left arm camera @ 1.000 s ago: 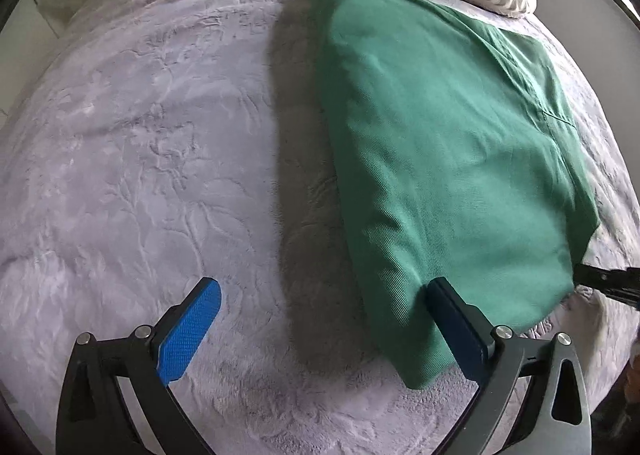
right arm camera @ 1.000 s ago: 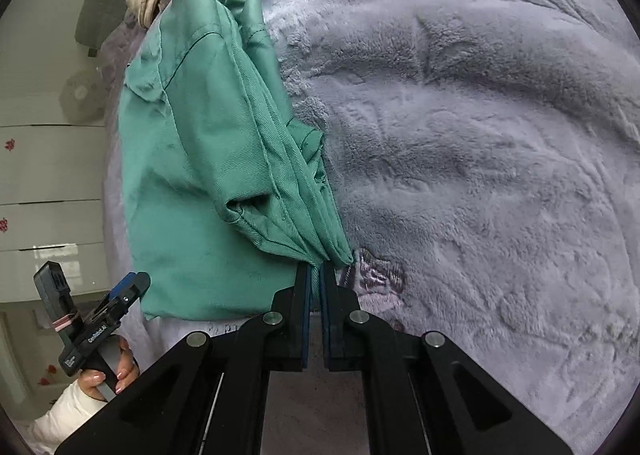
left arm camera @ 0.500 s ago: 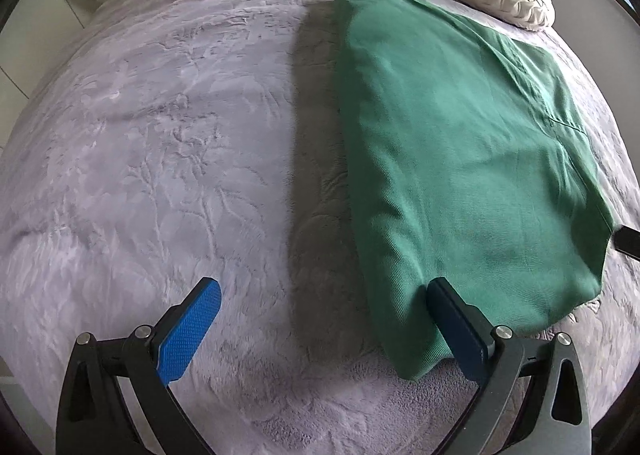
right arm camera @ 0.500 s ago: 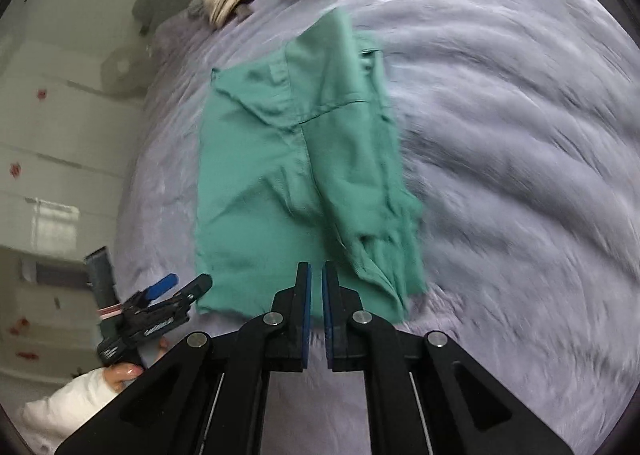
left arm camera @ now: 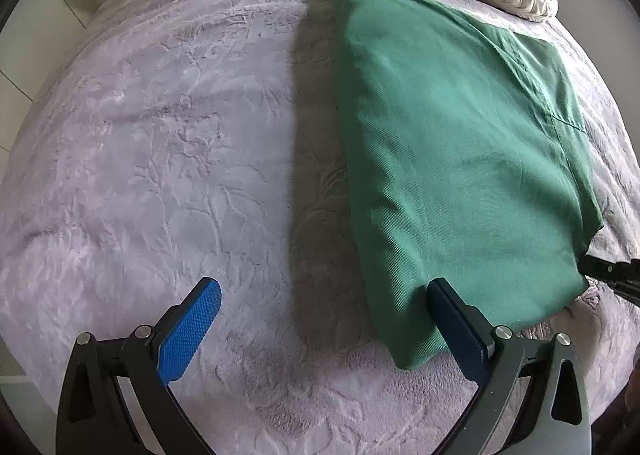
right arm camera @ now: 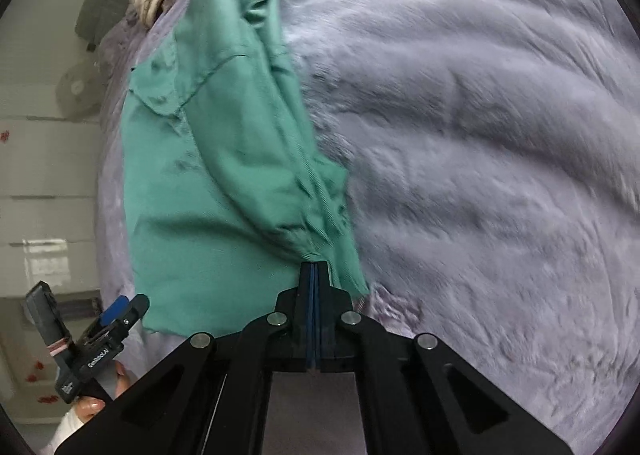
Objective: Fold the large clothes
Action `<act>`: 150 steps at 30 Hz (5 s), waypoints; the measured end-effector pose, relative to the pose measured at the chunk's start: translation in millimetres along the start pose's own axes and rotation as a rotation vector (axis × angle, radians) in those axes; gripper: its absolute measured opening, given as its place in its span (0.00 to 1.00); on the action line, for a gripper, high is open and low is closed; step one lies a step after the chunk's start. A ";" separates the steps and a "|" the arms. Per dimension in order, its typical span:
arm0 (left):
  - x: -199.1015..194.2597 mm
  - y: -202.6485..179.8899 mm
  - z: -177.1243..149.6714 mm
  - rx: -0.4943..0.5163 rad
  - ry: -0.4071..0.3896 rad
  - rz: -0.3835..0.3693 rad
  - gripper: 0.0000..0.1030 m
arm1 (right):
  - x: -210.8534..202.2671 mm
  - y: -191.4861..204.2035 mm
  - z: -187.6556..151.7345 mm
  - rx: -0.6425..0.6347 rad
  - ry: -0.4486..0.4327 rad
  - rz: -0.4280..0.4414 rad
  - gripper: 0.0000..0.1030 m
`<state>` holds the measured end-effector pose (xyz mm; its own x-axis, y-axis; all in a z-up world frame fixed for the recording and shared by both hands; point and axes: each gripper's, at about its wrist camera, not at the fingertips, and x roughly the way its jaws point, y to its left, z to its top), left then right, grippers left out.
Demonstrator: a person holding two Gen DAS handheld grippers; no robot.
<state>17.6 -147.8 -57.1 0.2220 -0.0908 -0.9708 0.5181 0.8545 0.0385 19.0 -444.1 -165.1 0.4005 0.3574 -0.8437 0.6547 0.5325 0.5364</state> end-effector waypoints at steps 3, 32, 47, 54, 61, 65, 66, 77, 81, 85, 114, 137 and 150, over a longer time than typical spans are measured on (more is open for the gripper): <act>-0.4 -1.5 1.0 0.014 0.006 0.011 1.00 | -3.5 -2.4 -10.7 -0.020 0.019 -0.029 0.00; -2.9 1.2 4.0 0.006 0.025 0.048 1.00 | -41.5 10.3 -20.2 -0.043 -0.033 -0.005 0.62; -0.6 10.6 8.7 -0.036 0.048 0.031 1.00 | -48.5 7.0 -10.5 -0.036 -0.053 -0.007 0.82; -2.8 16.0 15.4 -0.011 0.048 -0.041 1.00 | -55.8 10.2 2.4 -0.061 -0.079 -0.014 0.85; -2.4 22.5 36.6 -0.030 0.012 -0.089 1.00 | -50.3 11.2 22.2 -0.059 -0.053 0.023 0.85; 6.1 24.3 48.5 -0.034 0.008 -0.129 1.00 | -43.5 15.3 40.5 -0.076 -0.046 0.042 0.85; 9.8 25.3 51.9 -0.033 0.009 -0.144 1.00 | -41.3 17.3 46.2 -0.084 -0.044 0.050 0.85; 54.0 31.3 73.5 -0.038 0.072 -0.450 1.00 | 0.8 27.4 111.7 -0.147 0.002 0.163 0.85; 73.4 20.4 76.2 -0.050 0.105 -0.538 1.00 | 23.6 30.4 131.8 -0.144 0.052 0.251 0.85; 79.5 0.4 78.8 -0.026 0.103 -0.566 1.00 | 43.6 45.0 147.7 -0.179 0.087 0.287 0.86; -8.9 39.6 71.0 0.077 0.003 -0.656 0.47 | 33.7 113.6 118.6 -0.112 0.065 0.613 0.21; 0.9 229.6 -87.3 0.047 0.169 -0.544 0.55 | 155.3 203.7 -44.1 -0.027 0.144 0.336 0.71; 23.0 208.1 -13.3 0.020 -0.032 -0.327 0.55 | 139.2 246.4 -17.8 -0.306 -0.069 -0.090 0.08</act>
<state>119.6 34.8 -74.6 0.0669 -0.3751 -0.9246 0.5826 0.7669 -0.2691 224.7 -249.4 -149.9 0.3989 0.2513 -0.8819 0.4703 0.7695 0.4320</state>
